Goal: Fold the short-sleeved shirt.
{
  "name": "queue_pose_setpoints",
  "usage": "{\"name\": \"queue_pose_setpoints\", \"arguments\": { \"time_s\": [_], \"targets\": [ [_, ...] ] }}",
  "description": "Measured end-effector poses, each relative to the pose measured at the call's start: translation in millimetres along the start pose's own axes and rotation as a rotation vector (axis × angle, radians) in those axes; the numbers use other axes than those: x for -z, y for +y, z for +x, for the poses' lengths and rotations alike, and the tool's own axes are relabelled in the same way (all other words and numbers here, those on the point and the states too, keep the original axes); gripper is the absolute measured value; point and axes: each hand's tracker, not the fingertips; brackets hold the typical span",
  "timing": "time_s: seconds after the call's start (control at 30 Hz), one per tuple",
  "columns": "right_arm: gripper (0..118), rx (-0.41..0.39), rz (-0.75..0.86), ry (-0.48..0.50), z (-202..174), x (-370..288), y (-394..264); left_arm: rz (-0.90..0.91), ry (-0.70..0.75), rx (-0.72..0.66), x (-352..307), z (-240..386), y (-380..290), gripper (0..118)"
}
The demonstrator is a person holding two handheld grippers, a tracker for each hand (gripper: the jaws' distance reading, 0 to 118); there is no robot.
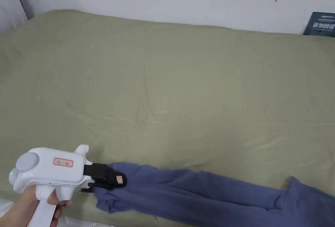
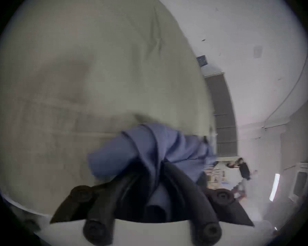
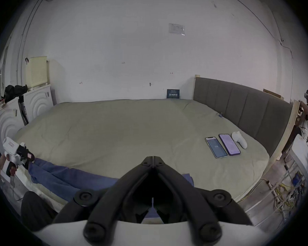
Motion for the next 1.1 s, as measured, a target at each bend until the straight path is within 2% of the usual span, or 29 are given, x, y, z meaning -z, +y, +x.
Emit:
{"name": "queue_pose_setpoints", "arguments": {
  "time_s": [0.03, 0.07, 0.1, 0.27, 0.33, 0.37, 0.47, 0.6, 0.87, 1.0, 1.1],
  "targets": [
    [0, 0.011, 0.002, 0.0, 1, -1, 0, 0.008, 0.048, 0.007, 3, 0, -2, 9],
    [0, 0.018, 0.001, 0.001, 2, -2, 1, -0.001, -0.036, -0.015, 0, -2, -1, 9],
    [0, 0.022, 0.003, 0.005, 3, -4, 2, 0.018, -0.05, -0.022, -2, -3, 1, 9],
    [0, 0.022, 0.021, 0.027, 8, -5, 12, 0.124, -0.052, -0.015, -42, 20, -2, 9],
    [0, 0.018, 0.028, 0.03, 10, -4, 16, 0.18, -0.012, 0.002, -60, 29, -7, 9],
    [0, 0.02, 0.035, 0.037, 11, -4, 18, 0.19, 0.007, -0.01, -68, 6, 5, 9],
    [0, 0.019, 0.052, 0.056, 13, -6, 22, 0.245, 0.079, -0.02, -102, 3, -3, 9],
    [0, -0.005, 0.082, 0.061, 12, -11, 25, 0.254, 0.223, 0.06, -118, 60, -30, 9],
    [0, 0.018, 0.11, 0.078, 15, -26, 20, 0.147, 0.43, 0.336, -52, 211, -56, 9],
    [0, 0.047, 0.1, 0.09, 21, -29, 12, 0.049, 0.52, 0.454, 15, 249, -64, 9],
    [0, 0.061, 0.091, 0.086, 26, -29, 8, -0.008, 0.565, 0.522, 71, 254, -67, 10]
  ]
}}
